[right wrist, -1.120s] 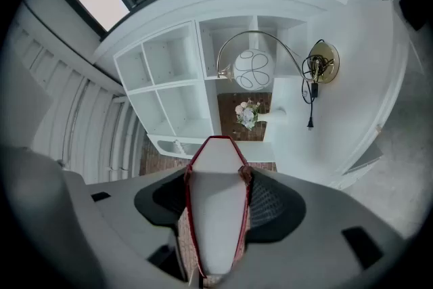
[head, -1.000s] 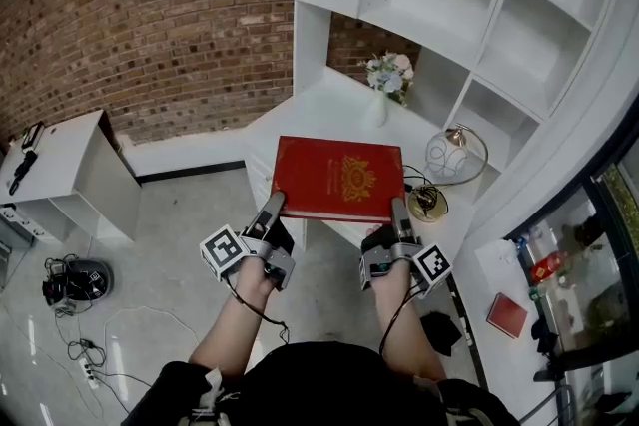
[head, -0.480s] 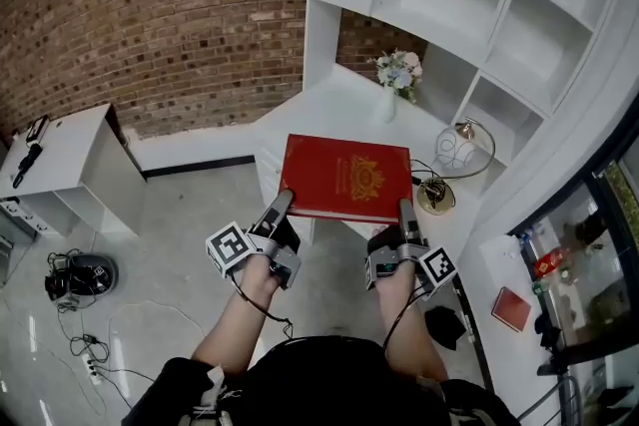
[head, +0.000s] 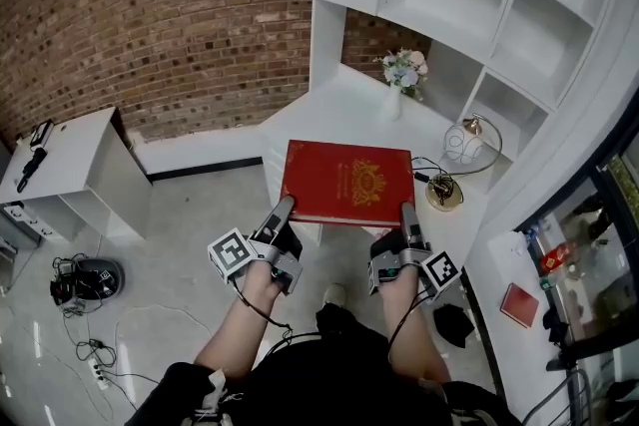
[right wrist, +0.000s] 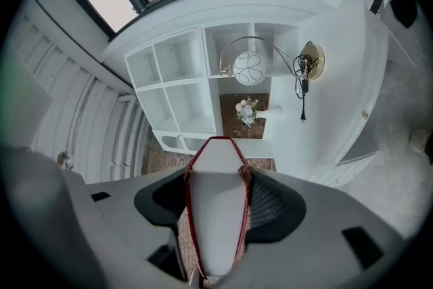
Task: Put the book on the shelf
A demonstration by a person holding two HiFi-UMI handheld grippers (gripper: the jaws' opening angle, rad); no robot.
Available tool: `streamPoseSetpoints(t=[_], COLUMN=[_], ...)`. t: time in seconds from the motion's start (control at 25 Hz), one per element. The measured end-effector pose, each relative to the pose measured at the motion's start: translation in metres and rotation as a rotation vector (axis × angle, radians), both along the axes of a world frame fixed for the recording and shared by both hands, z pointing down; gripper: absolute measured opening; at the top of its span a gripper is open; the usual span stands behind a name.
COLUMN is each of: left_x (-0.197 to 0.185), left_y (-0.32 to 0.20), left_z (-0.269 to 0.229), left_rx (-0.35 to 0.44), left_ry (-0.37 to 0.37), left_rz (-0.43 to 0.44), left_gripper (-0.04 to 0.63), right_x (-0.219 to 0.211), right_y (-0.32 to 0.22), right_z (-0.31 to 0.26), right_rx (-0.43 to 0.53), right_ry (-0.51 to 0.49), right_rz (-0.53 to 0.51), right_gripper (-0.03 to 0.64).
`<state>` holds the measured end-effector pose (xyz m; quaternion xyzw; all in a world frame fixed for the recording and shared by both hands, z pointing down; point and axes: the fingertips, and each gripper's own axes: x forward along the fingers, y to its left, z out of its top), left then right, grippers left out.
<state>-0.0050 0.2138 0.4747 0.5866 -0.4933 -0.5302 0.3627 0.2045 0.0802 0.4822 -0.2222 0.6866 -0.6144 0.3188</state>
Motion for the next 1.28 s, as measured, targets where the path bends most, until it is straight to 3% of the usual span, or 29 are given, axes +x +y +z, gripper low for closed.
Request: streamPoseSetpoints(t=[0.2, 0.32, 0.48, 0.64, 0.8, 1.28], left_x=[-0.01, -0.017, -0.041, -0.06, -0.09, -0.152], left_y=[-0.017, -0.038, -0.076, -0.125, -0.18, -0.357], left_z=[0.014, 0.005, 0.007, 0.002, 0.007, -0.013], left_rx=[-0.037, 0.012, 0.0, 0.019, -0.03, -0.043], left_ry=[0.01, -0.004, -0.035, -0.035, -0.048, -0.031], left_rz=[0.003, 0.012, 0.012, 0.033, 0.04, 0.129], left_gripper=[0.262, 0.262, 0.262, 0.262, 0.262, 0.262], right_x=[-0.008, -0.02, -0.043, -0.063, -0.089, -0.145], right_y=[-0.018, -0.04, -0.077, -0.124, -0.178, -0.338], right_z=[0.004, 0.006, 0.01, 0.01, 0.007, -0.005], right_rx=[0.007, 0.016, 0.008, 0.016, 0.012, -0.016], right_ry=[-0.007, -0.007, -0.023, -0.028, -0.03, -0.018], right_rz=[-0.002, -0.007, -0.011, 0.0, 0.011, 0.081], right_gripper=[0.258, 0.258, 0.258, 0.258, 0.258, 0.258])
